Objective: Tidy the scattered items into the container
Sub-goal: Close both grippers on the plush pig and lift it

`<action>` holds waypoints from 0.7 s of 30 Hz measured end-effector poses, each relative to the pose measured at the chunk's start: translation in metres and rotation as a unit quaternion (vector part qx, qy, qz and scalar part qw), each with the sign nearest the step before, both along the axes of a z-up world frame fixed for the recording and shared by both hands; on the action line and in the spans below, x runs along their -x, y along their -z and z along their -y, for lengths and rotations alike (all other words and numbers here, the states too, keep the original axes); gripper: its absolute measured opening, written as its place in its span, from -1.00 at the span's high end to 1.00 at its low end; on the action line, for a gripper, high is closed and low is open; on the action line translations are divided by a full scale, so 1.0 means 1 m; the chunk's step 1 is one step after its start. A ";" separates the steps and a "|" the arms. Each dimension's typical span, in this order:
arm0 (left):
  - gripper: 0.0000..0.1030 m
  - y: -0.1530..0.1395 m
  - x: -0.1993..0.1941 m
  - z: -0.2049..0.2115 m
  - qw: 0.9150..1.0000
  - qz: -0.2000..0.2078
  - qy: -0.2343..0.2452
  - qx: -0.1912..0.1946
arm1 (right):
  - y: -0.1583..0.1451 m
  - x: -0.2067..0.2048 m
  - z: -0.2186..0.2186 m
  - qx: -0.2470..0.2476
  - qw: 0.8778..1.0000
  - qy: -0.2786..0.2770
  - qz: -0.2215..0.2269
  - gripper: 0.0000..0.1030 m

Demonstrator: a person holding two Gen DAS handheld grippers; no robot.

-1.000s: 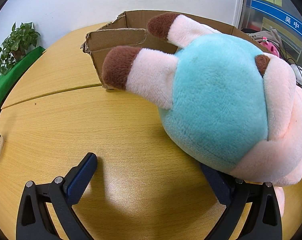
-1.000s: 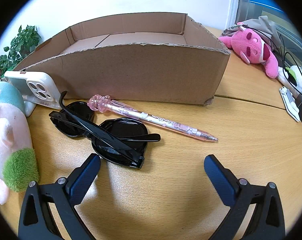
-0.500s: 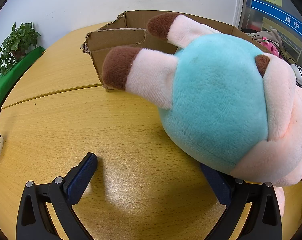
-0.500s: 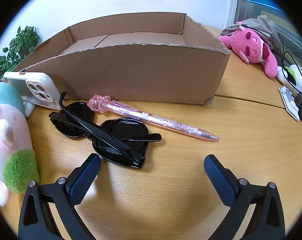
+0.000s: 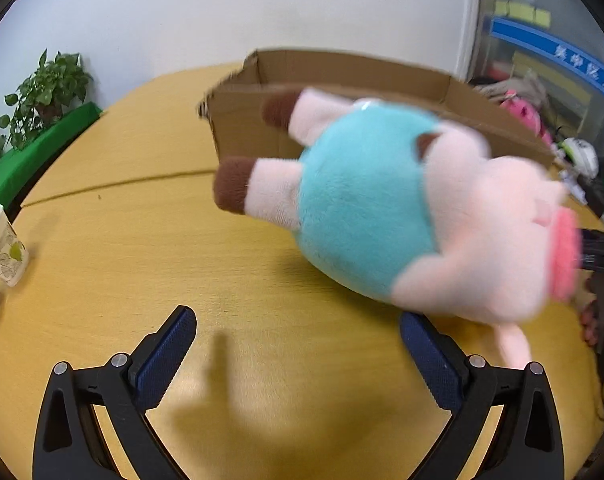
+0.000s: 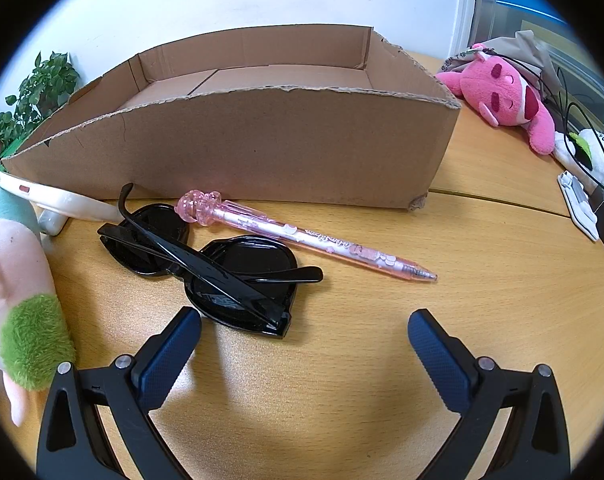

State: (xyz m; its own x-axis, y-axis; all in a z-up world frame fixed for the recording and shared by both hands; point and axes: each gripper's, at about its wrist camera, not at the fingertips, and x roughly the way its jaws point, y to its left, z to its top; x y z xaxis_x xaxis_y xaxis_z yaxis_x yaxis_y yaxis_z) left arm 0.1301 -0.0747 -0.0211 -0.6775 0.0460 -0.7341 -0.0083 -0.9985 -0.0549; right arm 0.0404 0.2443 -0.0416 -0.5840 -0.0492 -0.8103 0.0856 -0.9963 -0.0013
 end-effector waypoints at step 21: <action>-0.97 -0.004 0.069 0.014 0.972 0.028 0.021 -0.231 | 0.000 -0.026 0.003 0.000 1.000 -0.007 0.000 -1.00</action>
State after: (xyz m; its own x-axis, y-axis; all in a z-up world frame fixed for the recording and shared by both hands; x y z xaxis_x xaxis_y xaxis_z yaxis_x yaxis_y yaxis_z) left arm 0.0606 -0.0886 -0.0174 -0.6280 0.4071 -0.6633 -0.0331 -0.8655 -0.4998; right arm 0.0661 0.2414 -0.0411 -0.5831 -0.0586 -0.8103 0.1005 -0.9949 -0.0004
